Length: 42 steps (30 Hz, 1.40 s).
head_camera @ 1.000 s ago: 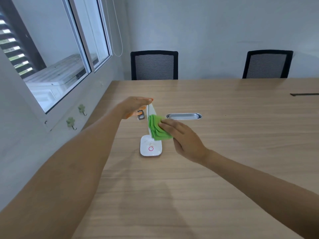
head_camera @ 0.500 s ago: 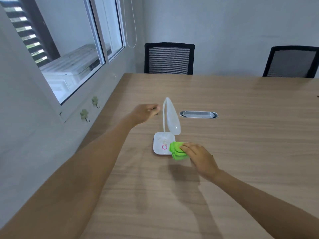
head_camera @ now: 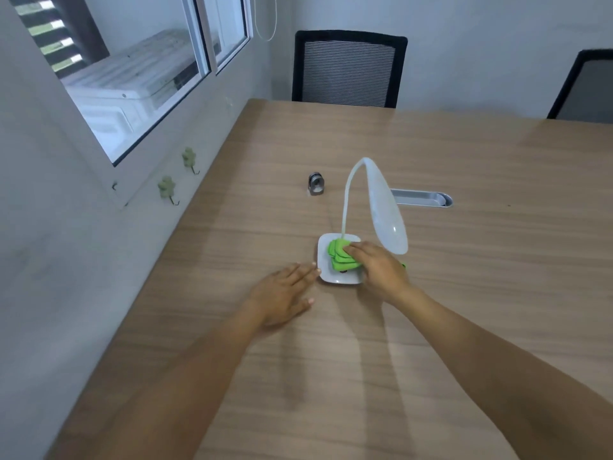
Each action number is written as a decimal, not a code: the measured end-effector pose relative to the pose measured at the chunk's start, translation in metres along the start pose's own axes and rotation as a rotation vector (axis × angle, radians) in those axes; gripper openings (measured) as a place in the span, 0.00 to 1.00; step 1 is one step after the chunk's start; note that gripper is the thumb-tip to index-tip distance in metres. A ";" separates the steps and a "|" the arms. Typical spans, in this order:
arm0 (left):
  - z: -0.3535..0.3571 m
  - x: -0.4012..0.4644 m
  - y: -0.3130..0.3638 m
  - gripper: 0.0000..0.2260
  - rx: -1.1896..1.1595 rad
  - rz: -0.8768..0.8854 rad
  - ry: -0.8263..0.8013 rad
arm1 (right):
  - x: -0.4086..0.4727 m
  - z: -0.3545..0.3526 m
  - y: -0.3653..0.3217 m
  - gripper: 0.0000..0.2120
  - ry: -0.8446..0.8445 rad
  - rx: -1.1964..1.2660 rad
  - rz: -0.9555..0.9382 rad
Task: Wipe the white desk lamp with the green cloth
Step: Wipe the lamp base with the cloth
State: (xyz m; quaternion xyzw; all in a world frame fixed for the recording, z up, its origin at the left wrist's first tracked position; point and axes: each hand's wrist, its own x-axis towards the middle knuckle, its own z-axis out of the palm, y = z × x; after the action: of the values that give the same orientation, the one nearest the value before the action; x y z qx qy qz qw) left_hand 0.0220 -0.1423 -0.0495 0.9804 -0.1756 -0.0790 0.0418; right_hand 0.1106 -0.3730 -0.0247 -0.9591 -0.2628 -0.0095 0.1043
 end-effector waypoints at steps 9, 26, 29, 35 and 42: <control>0.006 0.003 -0.003 0.35 -0.011 0.055 0.088 | -0.052 0.007 -0.006 0.27 0.046 0.054 -0.248; 0.007 0.004 0.001 0.42 -0.011 0.044 0.094 | 0.011 -0.008 -0.057 0.19 -0.070 -0.157 -0.010; 0.009 0.004 -0.001 0.41 -0.009 0.045 0.094 | -0.006 -0.004 -0.045 0.18 -0.050 -0.117 0.018; 0.009 0.004 -0.005 0.35 -0.003 0.059 0.116 | -0.063 -0.009 -0.022 0.23 0.077 -0.131 -0.057; 0.011 0.004 -0.005 0.27 0.027 0.053 0.136 | -0.024 -0.023 -0.031 0.25 0.117 0.058 0.160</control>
State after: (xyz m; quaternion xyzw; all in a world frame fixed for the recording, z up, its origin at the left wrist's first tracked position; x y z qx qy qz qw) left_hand 0.0255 -0.1395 -0.0614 0.9789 -0.1995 -0.0085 0.0424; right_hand 0.0748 -0.3640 0.0017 -0.9714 -0.1792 -0.0493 0.1475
